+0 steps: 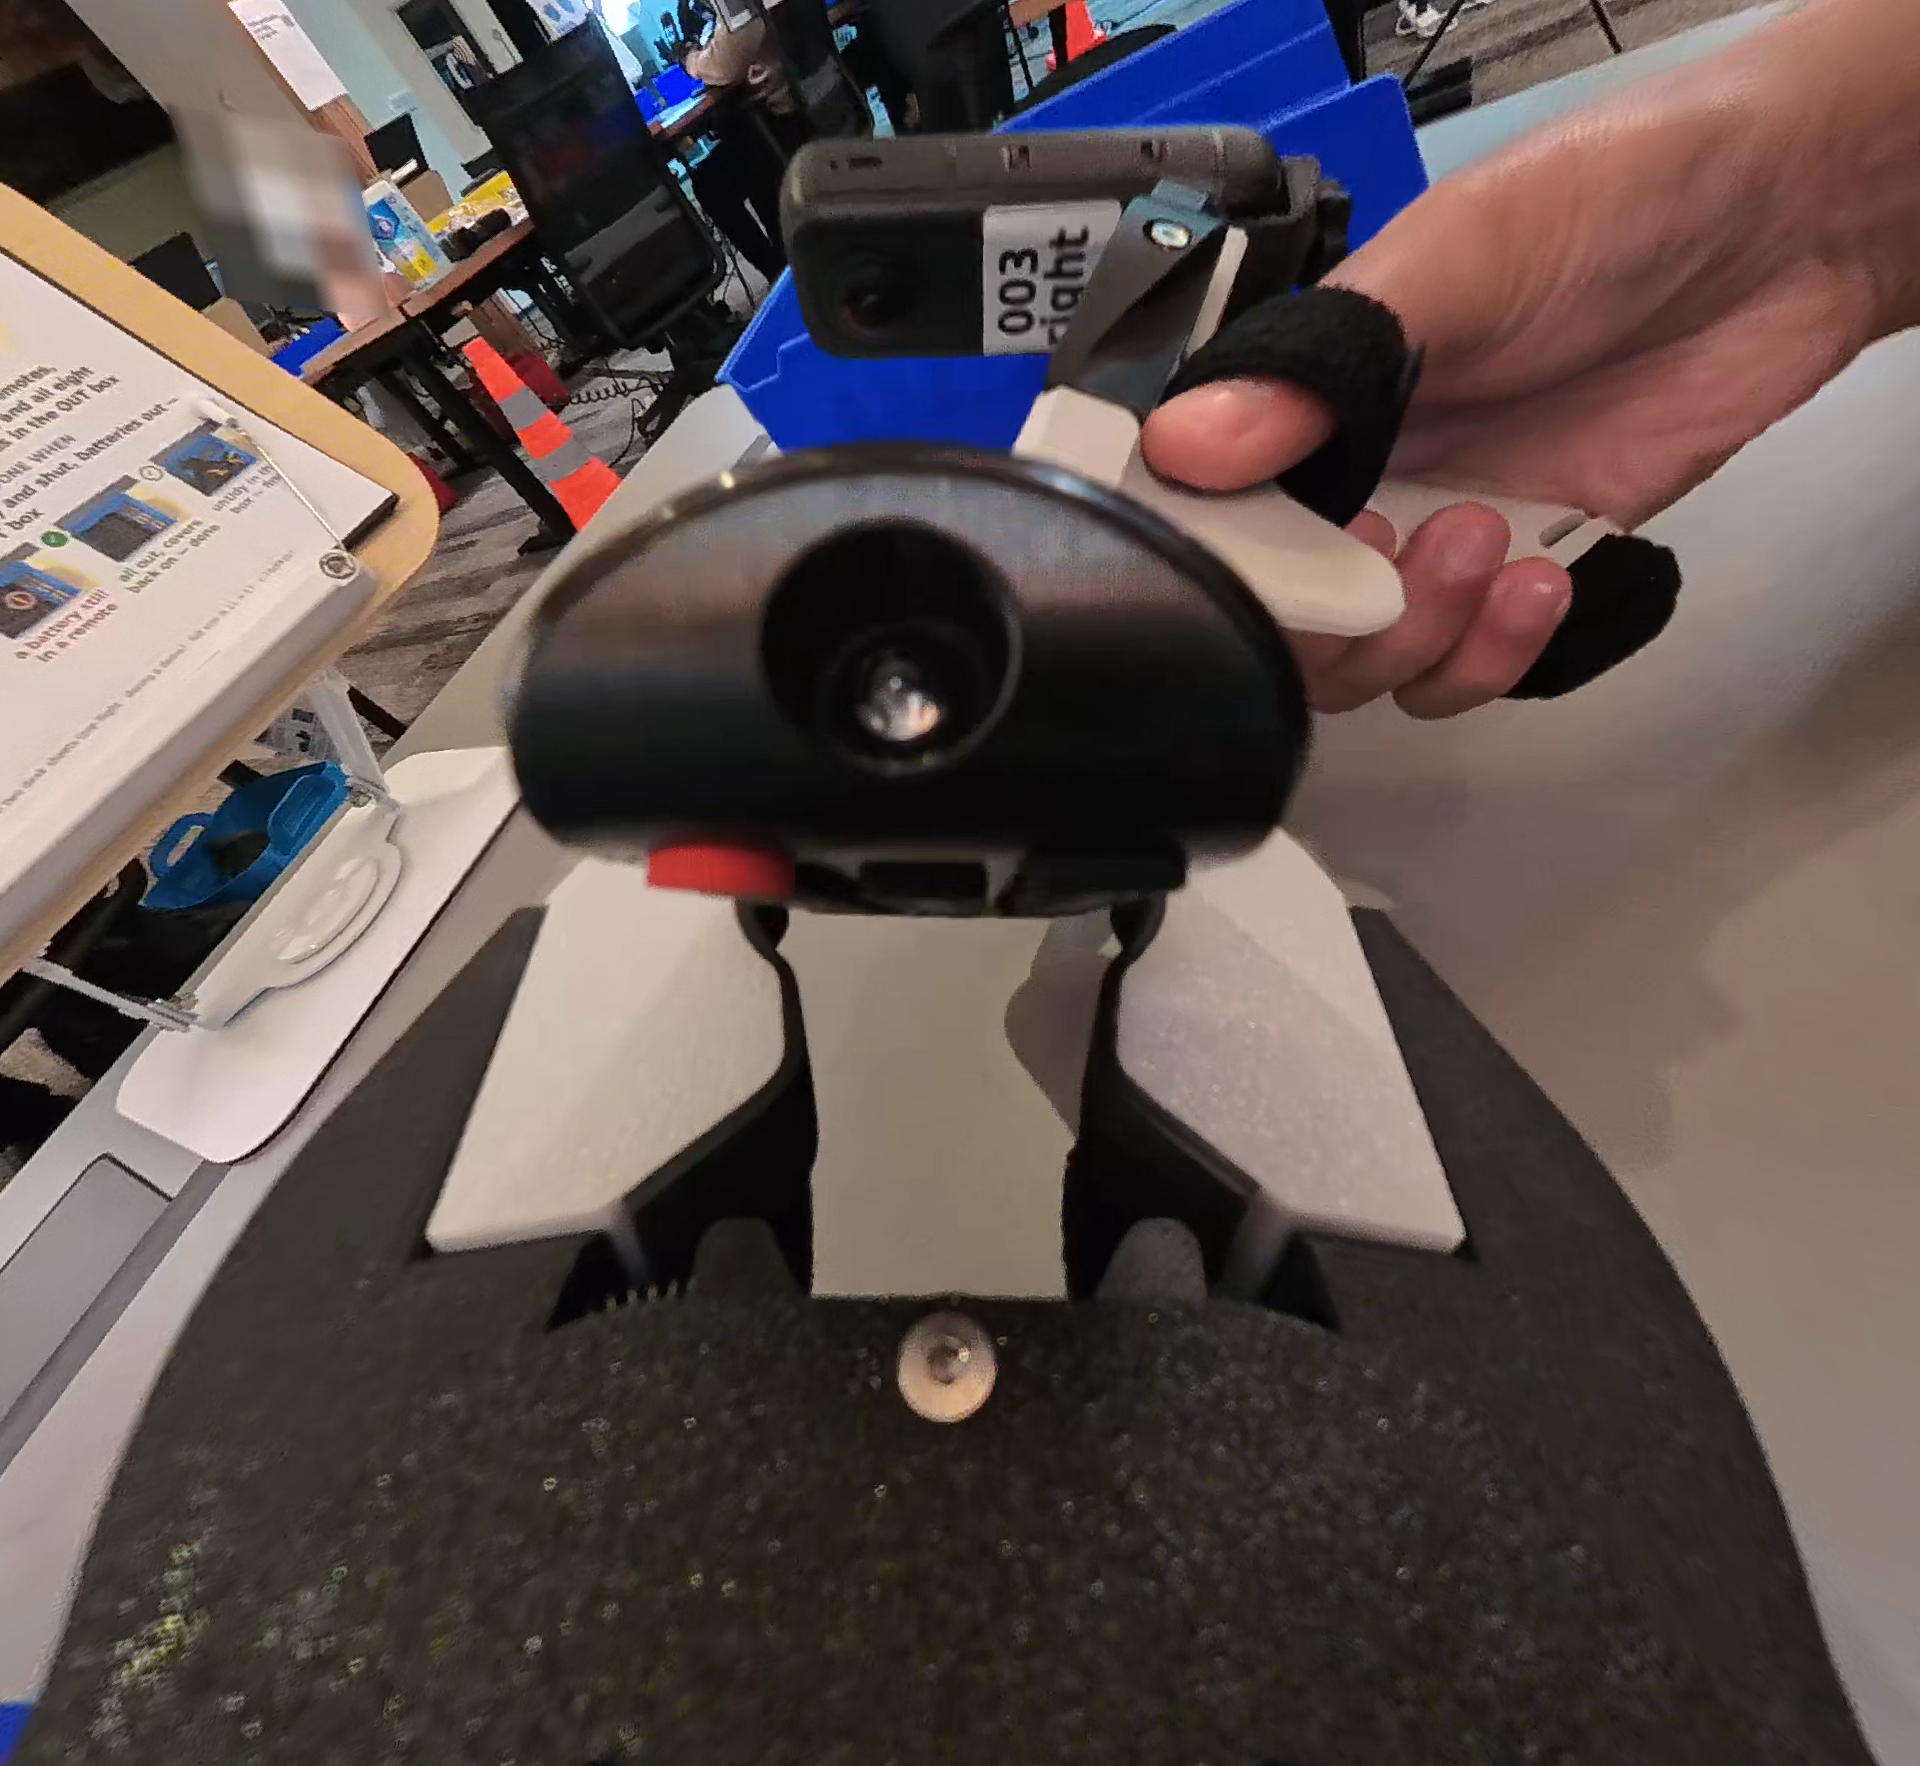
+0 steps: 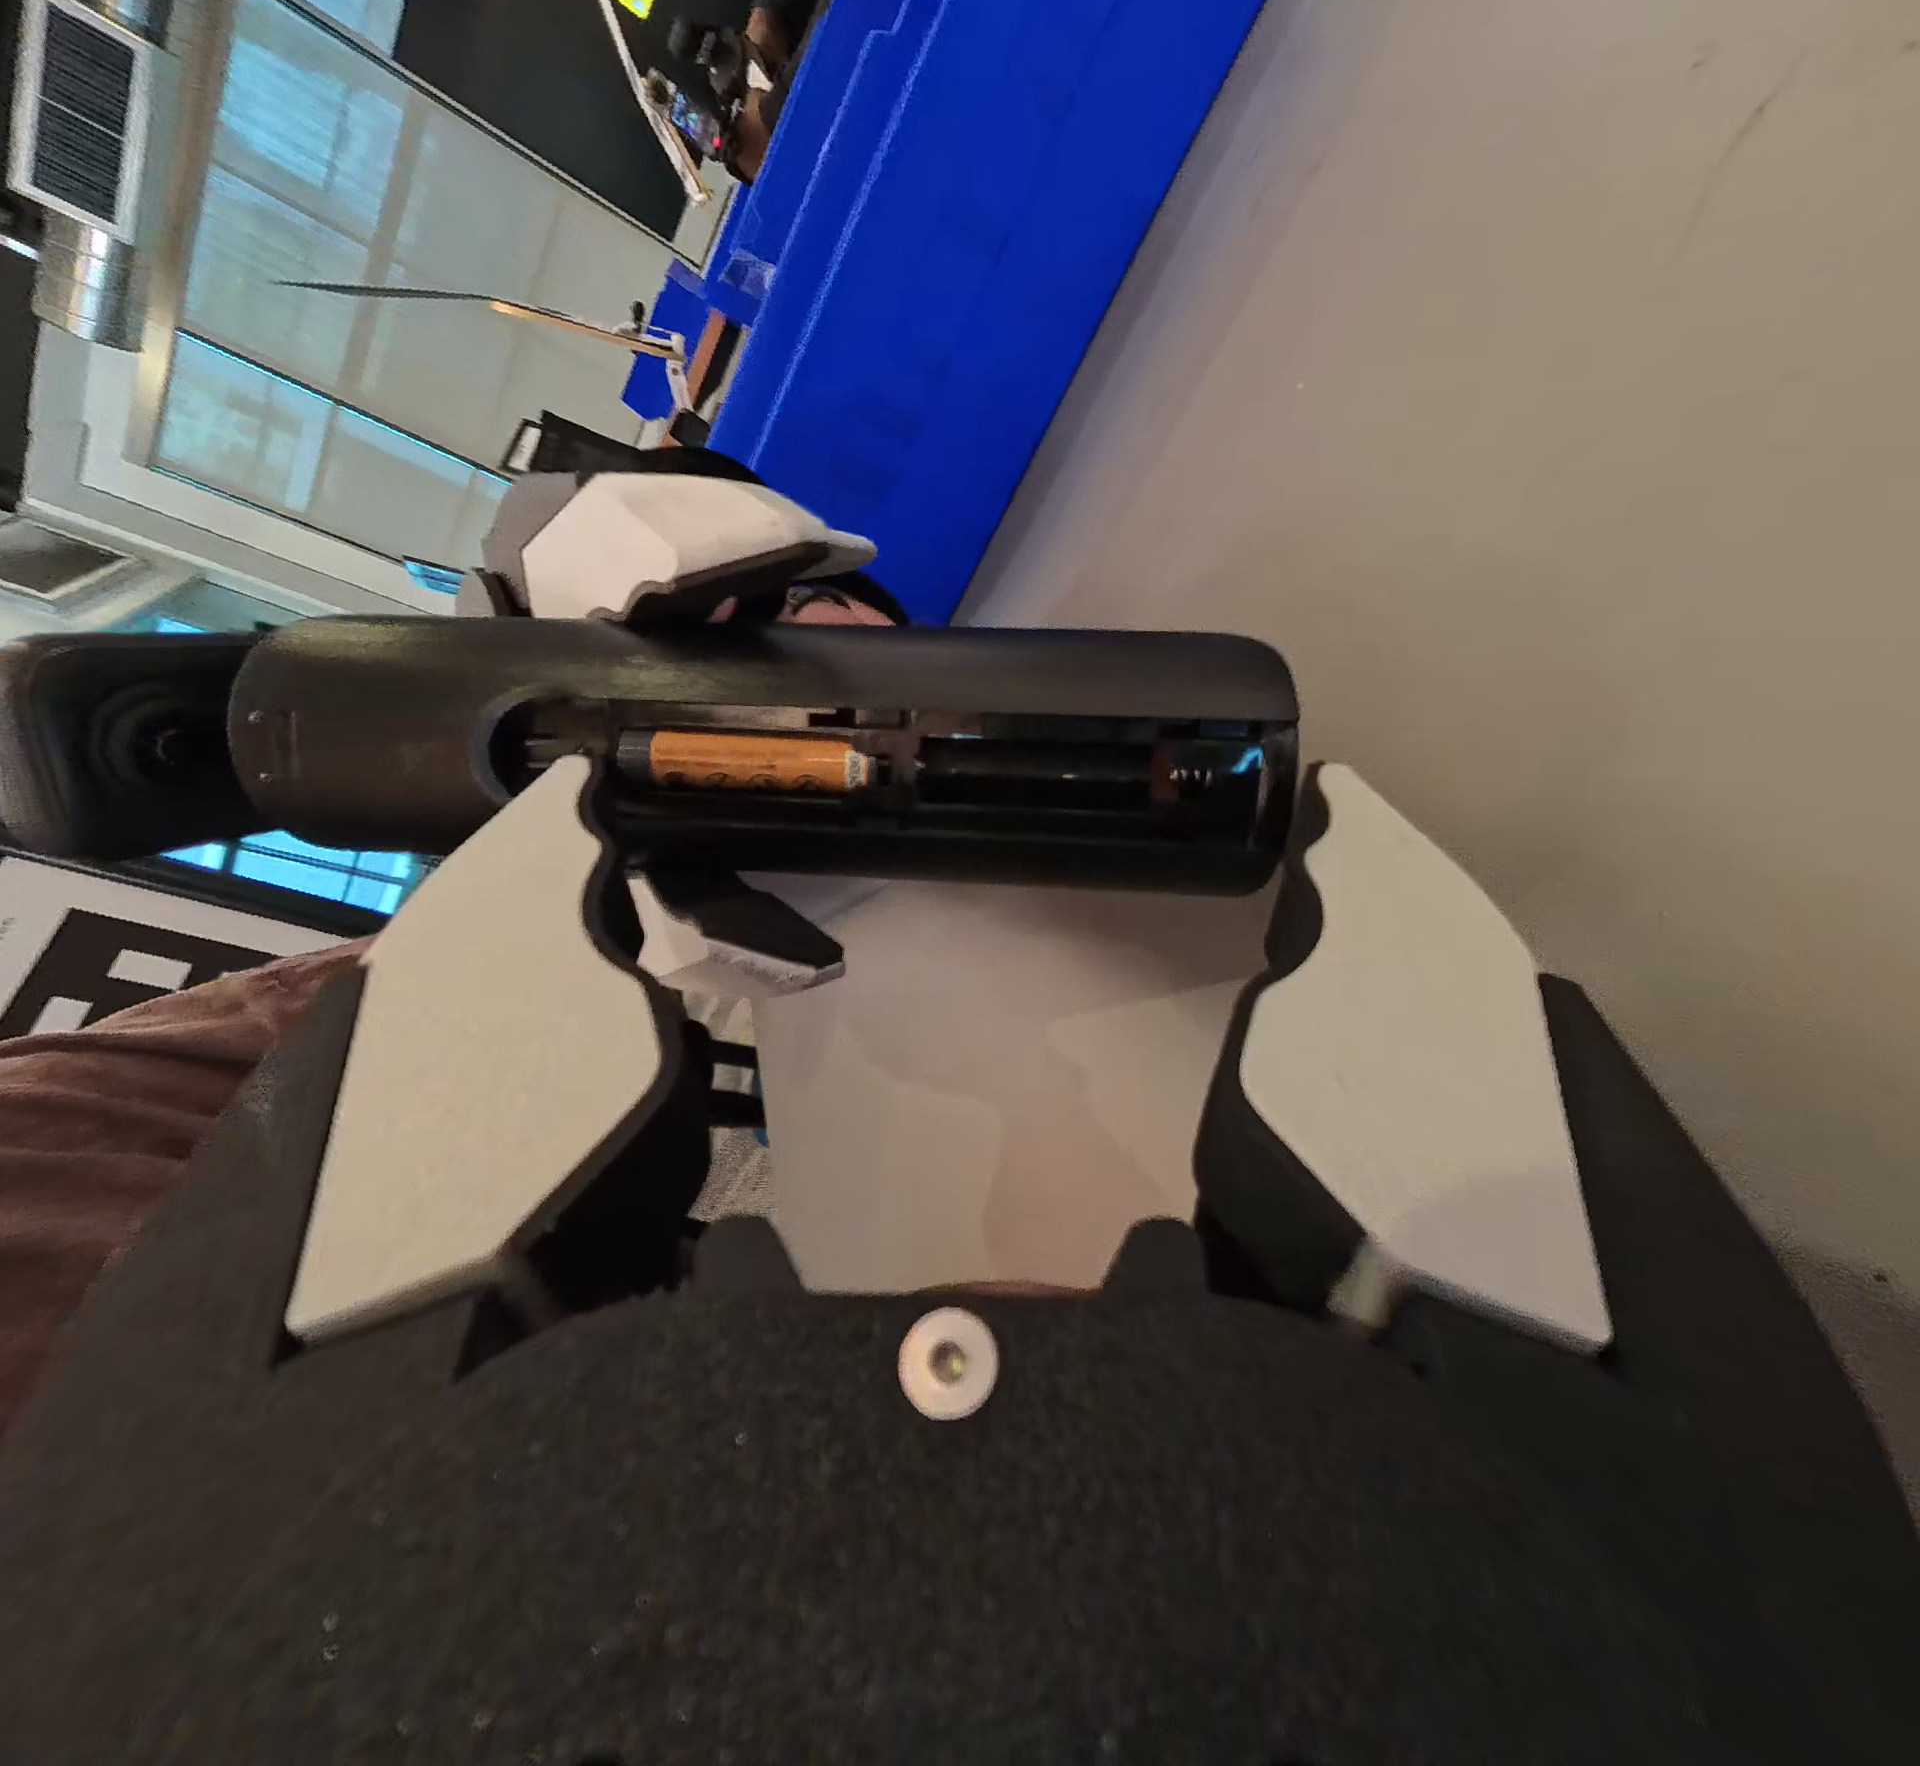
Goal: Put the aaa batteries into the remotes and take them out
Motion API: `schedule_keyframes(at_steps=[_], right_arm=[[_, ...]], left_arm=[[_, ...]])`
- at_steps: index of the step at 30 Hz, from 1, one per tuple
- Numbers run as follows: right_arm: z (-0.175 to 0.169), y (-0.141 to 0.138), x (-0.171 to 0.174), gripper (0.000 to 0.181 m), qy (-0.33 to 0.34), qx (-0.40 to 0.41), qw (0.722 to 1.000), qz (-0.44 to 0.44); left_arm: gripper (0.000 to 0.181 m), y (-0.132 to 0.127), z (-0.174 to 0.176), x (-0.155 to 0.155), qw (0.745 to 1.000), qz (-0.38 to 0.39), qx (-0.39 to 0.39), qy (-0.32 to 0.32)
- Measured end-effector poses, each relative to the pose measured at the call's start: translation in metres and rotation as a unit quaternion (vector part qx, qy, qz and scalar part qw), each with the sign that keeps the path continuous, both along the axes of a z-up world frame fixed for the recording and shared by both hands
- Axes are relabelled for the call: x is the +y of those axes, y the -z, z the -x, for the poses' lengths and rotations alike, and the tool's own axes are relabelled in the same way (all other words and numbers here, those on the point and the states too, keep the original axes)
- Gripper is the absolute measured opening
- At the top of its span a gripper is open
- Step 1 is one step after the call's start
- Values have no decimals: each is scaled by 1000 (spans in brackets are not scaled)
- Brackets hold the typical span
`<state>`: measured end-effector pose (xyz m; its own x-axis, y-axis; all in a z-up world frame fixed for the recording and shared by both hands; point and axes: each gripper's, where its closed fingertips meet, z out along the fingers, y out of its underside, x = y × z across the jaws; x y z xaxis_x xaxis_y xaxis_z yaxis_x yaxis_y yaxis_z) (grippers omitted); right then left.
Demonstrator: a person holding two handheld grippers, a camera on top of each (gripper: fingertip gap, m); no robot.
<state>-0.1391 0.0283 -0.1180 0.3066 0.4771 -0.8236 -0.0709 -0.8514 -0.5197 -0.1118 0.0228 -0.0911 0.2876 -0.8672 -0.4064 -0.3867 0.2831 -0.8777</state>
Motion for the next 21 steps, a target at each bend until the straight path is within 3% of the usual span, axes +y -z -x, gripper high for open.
schedule_keyframes(at_steps=[21], right_arm=[[-1, -3, 0, 115, -9, 18, 1000, 1]], left_arm=[[61, -2, -1, -3, 1000, -15, -1, 3]])
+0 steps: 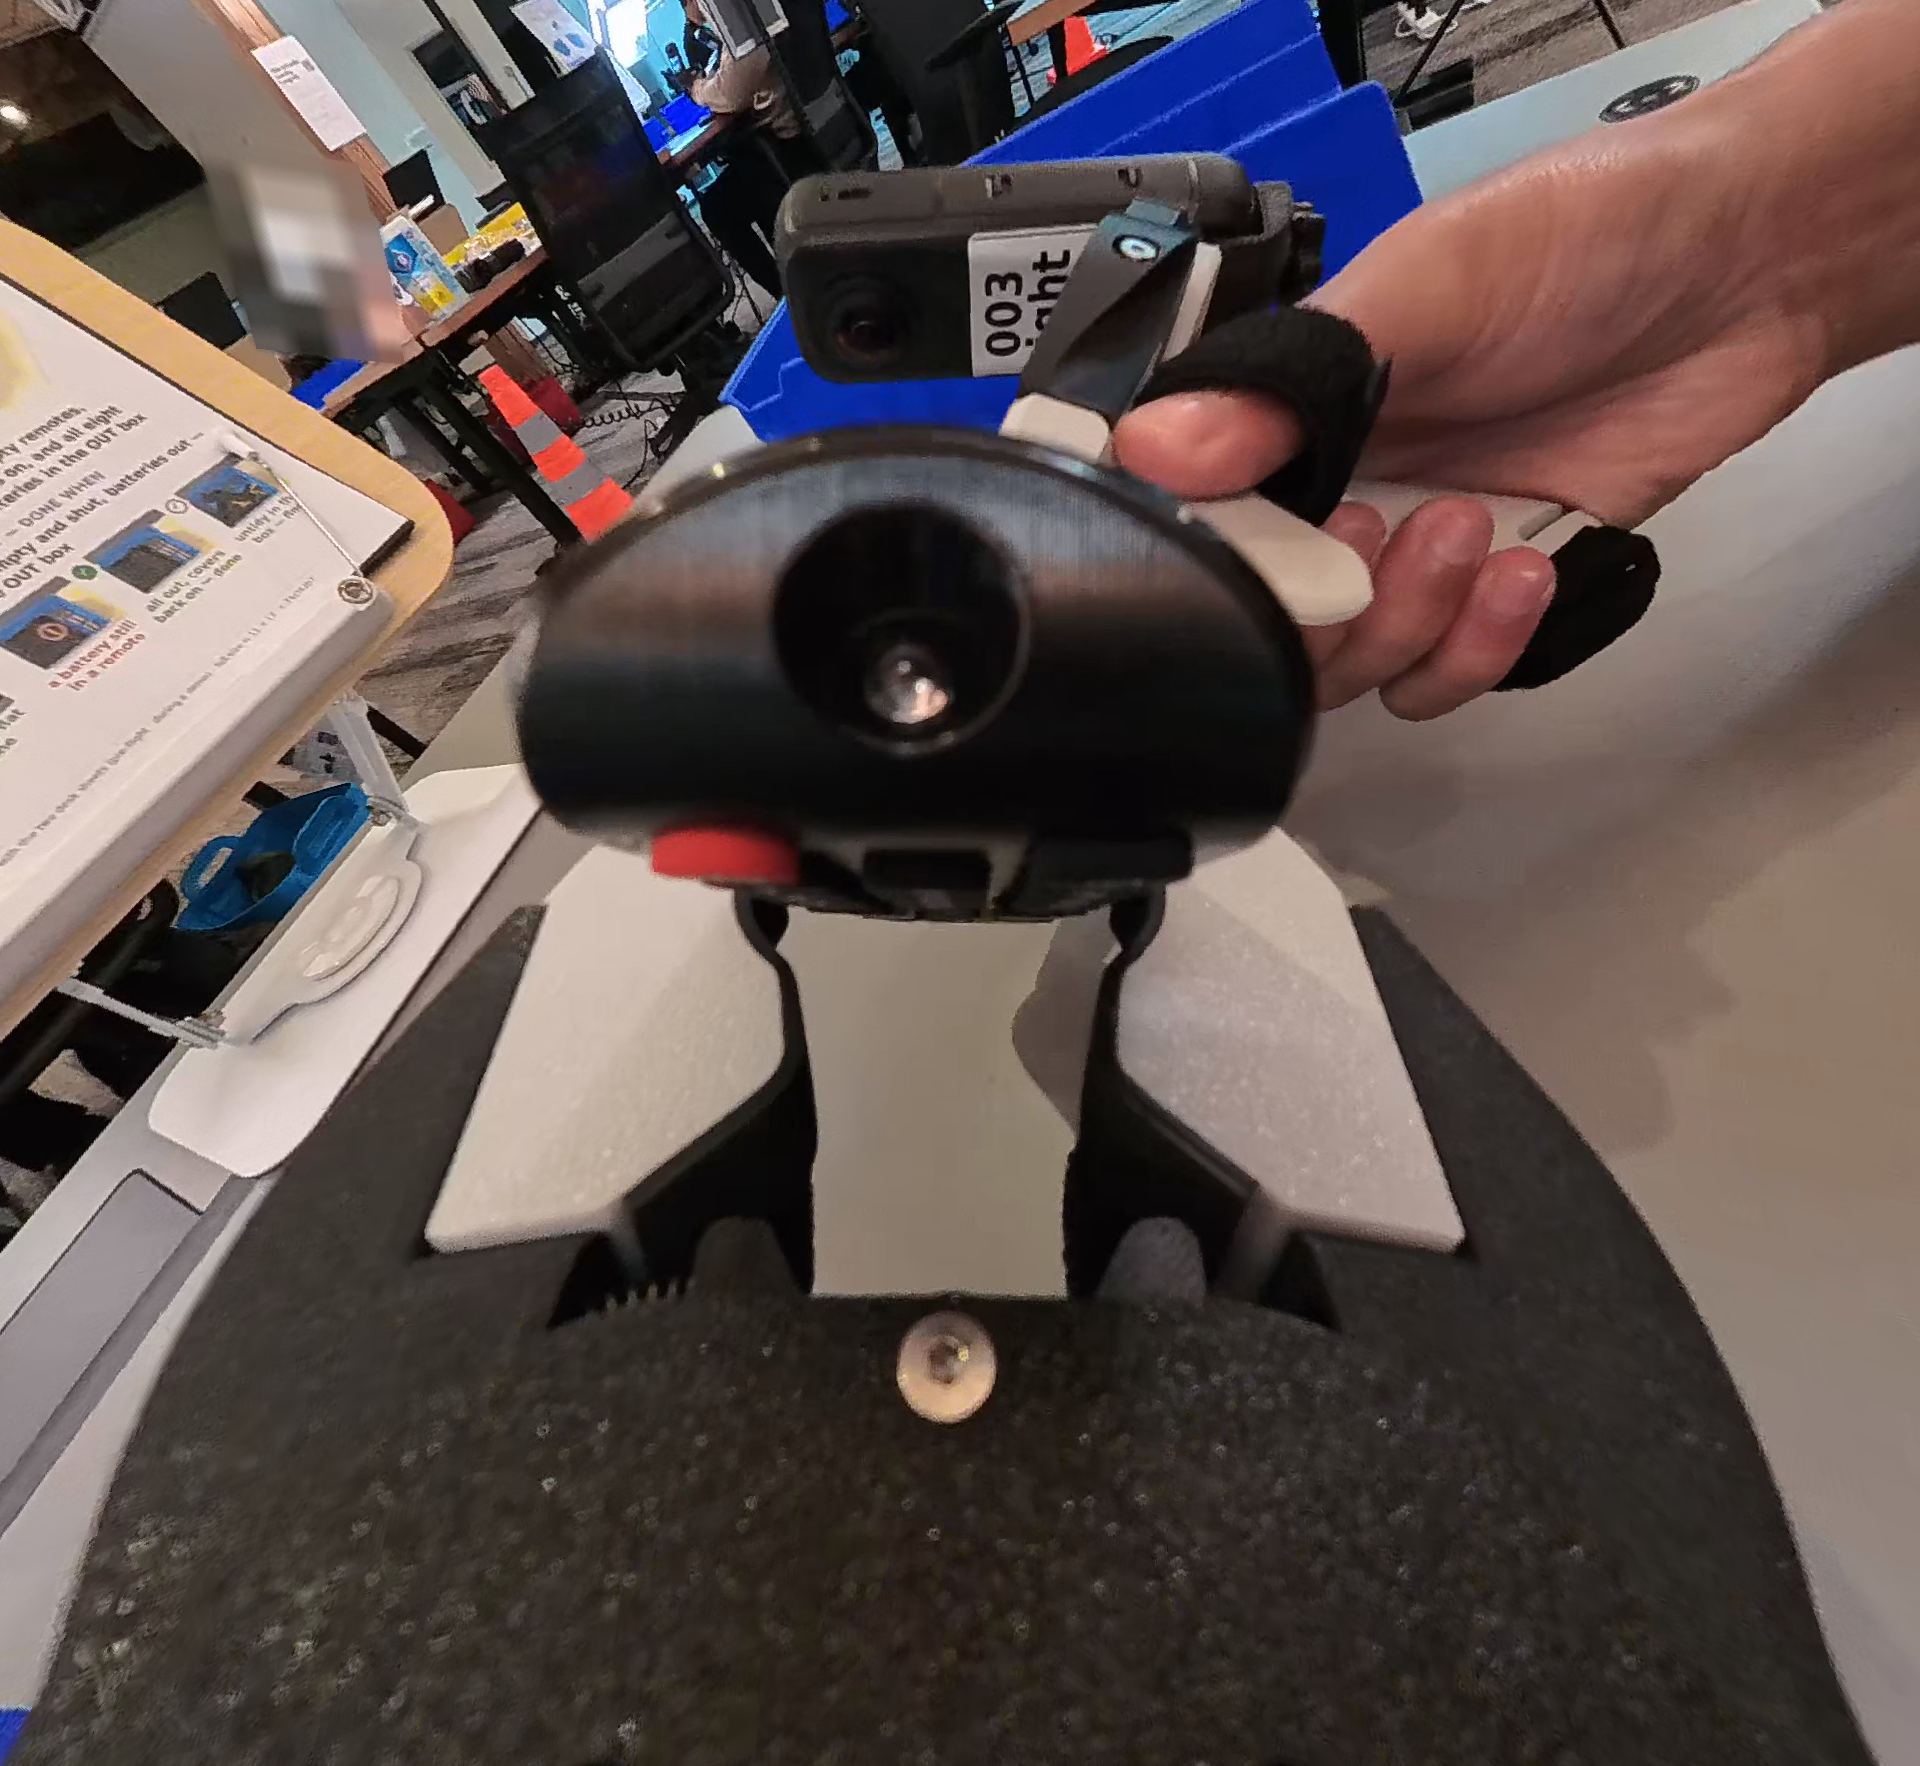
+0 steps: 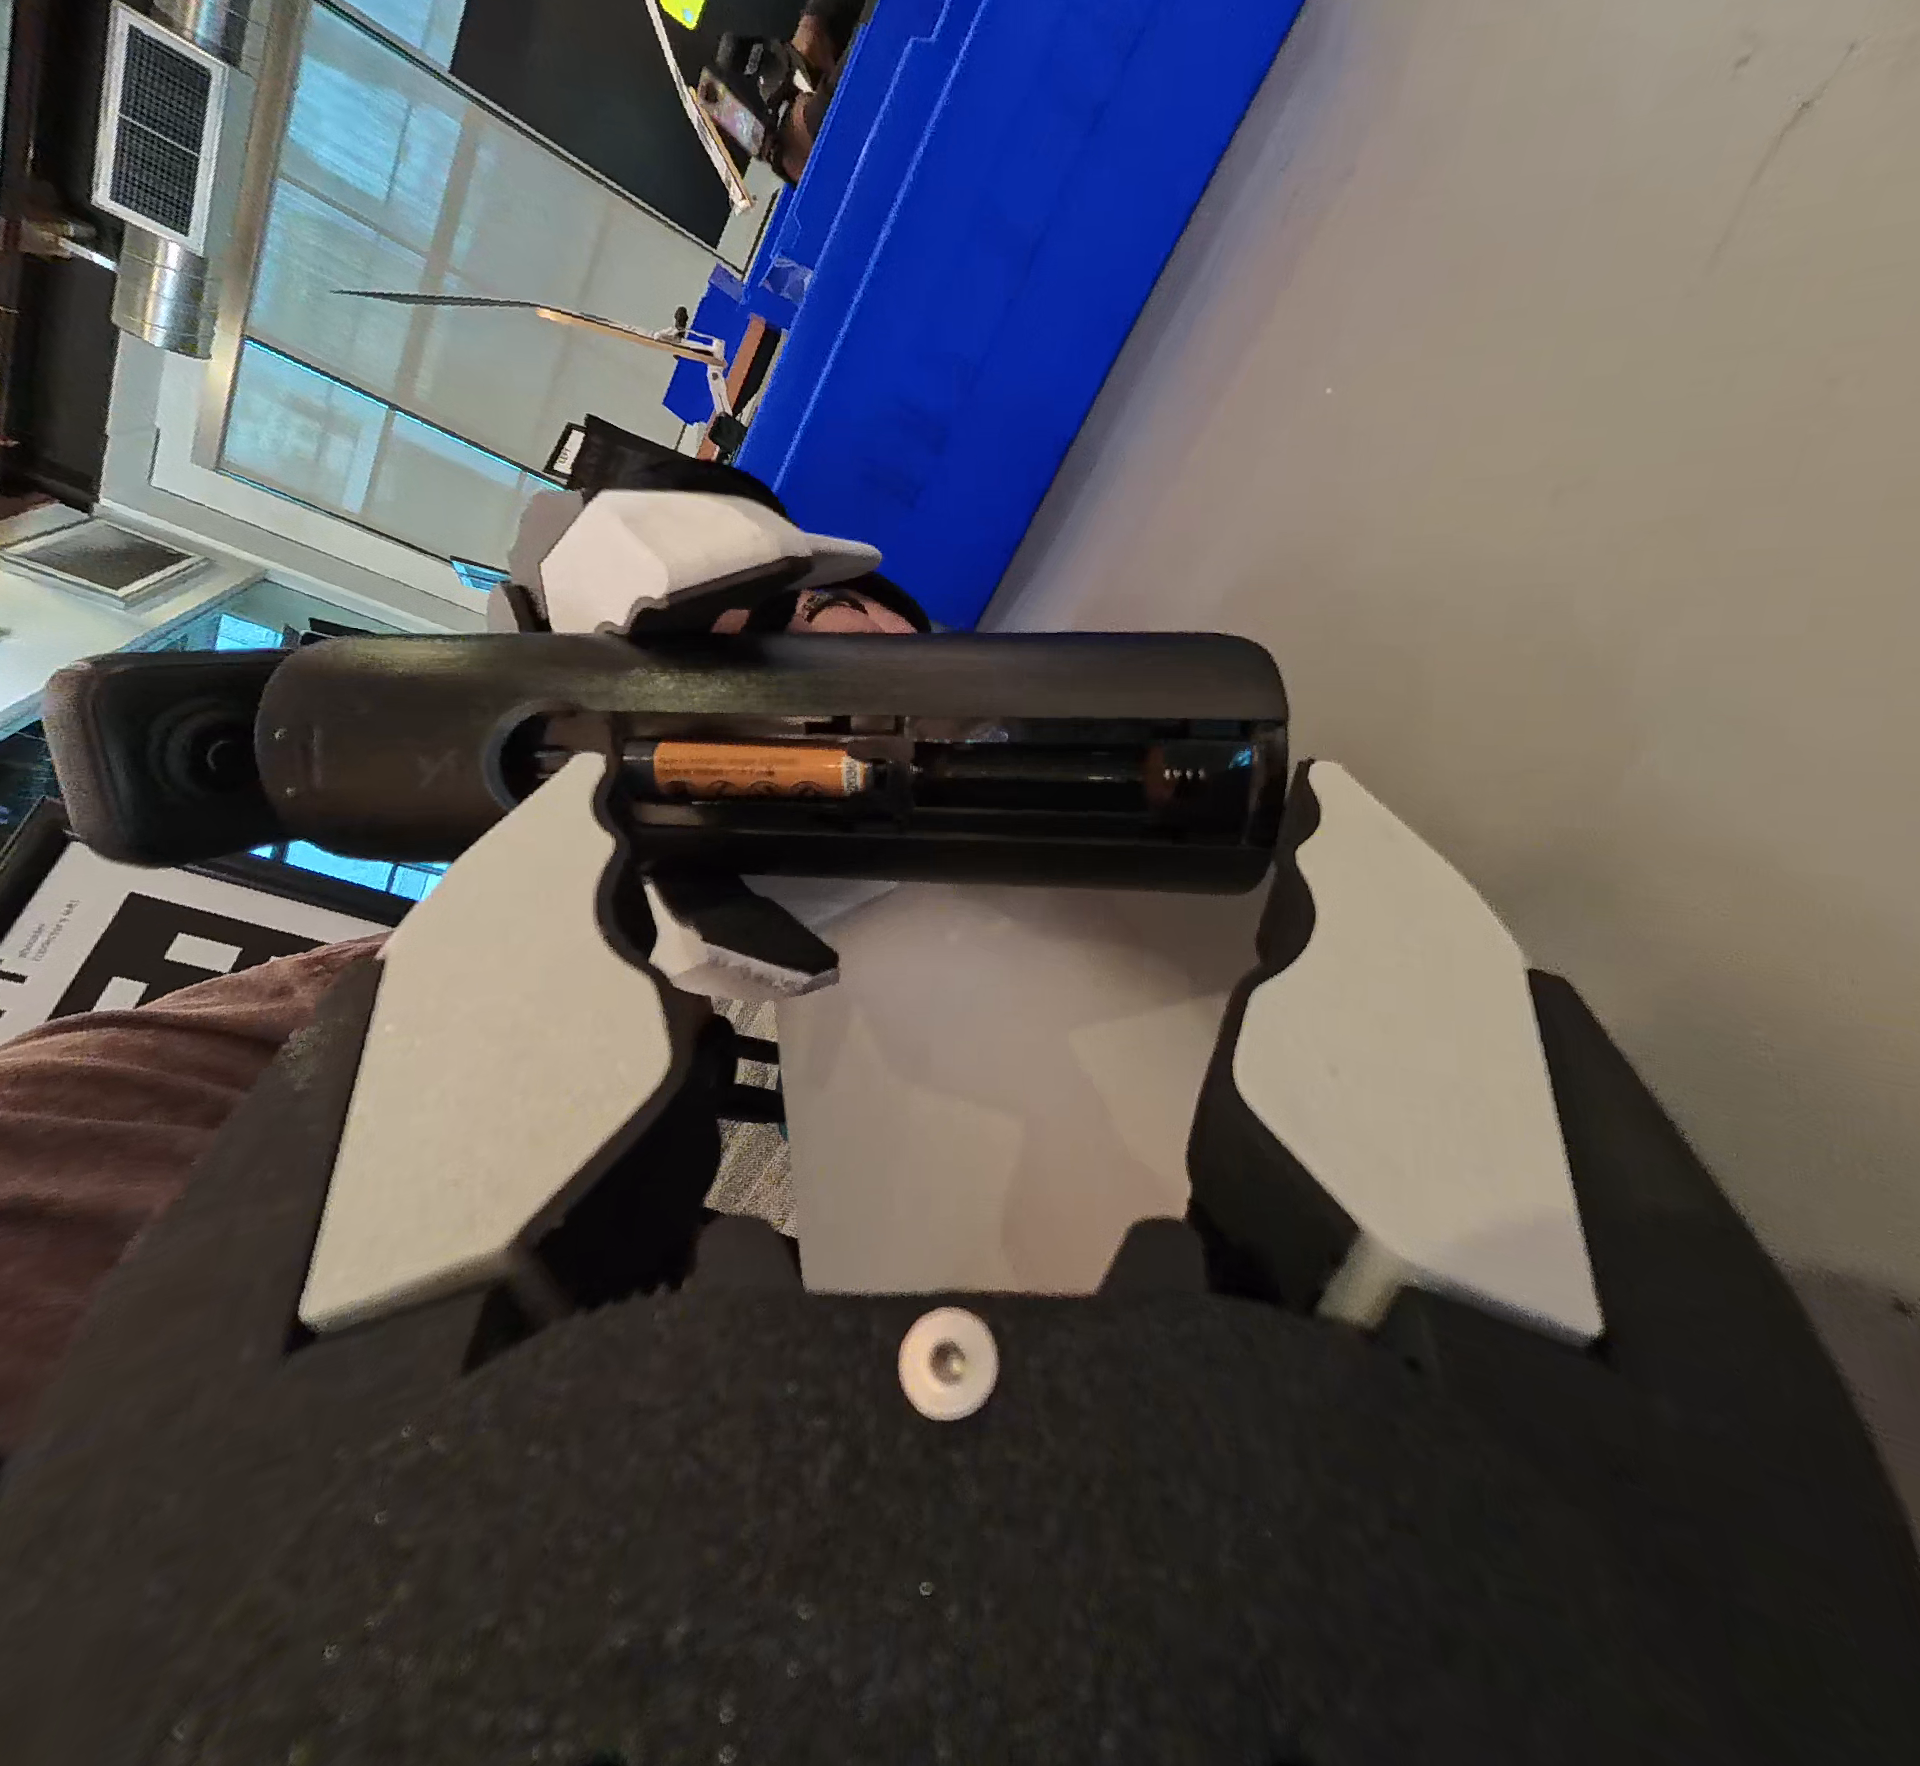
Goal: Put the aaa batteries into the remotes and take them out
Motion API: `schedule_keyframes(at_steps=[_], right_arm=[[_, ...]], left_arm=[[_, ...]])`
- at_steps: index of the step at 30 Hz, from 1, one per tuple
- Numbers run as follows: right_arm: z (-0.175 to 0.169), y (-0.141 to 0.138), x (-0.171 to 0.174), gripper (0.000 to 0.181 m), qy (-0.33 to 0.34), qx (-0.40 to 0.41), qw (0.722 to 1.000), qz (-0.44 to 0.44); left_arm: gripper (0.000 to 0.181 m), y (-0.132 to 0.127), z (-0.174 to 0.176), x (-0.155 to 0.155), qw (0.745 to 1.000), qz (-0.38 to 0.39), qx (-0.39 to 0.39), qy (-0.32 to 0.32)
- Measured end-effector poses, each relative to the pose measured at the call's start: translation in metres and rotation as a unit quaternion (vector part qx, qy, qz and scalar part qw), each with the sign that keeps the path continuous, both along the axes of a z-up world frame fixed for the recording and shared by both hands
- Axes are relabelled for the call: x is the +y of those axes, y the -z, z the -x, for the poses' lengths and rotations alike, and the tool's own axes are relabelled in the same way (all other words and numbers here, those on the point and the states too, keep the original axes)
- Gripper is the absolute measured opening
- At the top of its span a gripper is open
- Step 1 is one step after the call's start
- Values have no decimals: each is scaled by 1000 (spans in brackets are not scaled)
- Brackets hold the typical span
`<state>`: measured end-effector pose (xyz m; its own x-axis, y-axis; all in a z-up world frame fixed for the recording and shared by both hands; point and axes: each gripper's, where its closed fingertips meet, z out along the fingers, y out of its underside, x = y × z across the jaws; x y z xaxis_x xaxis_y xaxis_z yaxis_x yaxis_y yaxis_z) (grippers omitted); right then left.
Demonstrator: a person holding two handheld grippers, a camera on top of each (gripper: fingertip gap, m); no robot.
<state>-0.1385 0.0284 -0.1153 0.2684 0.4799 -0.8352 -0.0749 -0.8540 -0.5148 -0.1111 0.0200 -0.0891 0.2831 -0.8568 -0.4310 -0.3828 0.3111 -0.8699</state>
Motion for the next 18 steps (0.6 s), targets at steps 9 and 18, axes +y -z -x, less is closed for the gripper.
schedule_keyframes(at_steps=[9, 18], right_arm=[[-9, -4, 5, 110, 7, 11, 1000, 7], [-24, -15, 12, 94, 11, 66, 997, 32]], left_arm=[[79, 4, 6, 6, 1000, 10, 3, -6], [60, 0, 11, 12, 999, 42, -24, -5]])
